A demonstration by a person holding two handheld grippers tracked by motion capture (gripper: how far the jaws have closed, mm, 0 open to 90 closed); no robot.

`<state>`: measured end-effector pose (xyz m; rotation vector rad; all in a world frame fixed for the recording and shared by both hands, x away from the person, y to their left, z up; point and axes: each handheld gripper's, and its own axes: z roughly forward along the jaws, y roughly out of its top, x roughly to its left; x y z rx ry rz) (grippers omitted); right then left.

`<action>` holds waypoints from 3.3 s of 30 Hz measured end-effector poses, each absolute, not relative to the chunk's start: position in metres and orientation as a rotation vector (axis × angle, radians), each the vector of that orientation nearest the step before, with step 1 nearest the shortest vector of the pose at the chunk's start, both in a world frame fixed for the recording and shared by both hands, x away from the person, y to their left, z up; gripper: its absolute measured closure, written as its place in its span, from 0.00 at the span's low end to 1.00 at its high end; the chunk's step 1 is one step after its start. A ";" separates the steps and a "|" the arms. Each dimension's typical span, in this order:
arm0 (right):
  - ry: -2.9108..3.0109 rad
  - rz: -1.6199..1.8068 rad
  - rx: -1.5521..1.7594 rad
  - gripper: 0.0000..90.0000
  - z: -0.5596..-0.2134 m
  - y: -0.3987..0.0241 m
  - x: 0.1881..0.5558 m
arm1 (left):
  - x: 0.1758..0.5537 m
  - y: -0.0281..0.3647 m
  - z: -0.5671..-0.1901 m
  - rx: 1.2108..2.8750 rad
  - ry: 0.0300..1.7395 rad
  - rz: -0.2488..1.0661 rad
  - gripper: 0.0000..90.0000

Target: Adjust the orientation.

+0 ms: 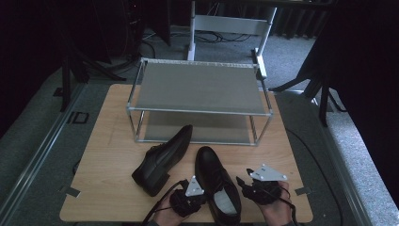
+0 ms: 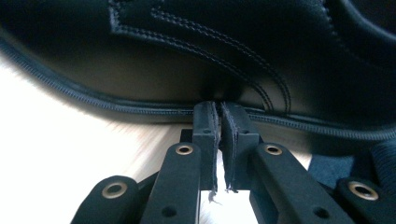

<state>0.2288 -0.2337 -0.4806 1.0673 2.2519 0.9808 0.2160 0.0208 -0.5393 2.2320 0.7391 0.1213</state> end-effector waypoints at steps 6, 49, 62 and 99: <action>2.253 0.965 1.059 0.54 -0.471 -0.243 0.212 | 0.219 0.004 -0.540 2.235 0.705 0.068 0.93; 2.624 0.970 0.859 0.93 -0.481 -0.247 0.266 | 0.227 0.107 -0.481 2.023 0.940 0.373 0.70; 2.607 1.010 0.909 0.92 -0.484 -0.248 0.263 | 0.246 0.183 -0.467 1.875 1.172 0.537 0.71; 2.629 1.048 0.948 0.81 -0.493 -0.249 0.266 | 0.269 0.201 -0.496 1.862 1.270 0.349 0.56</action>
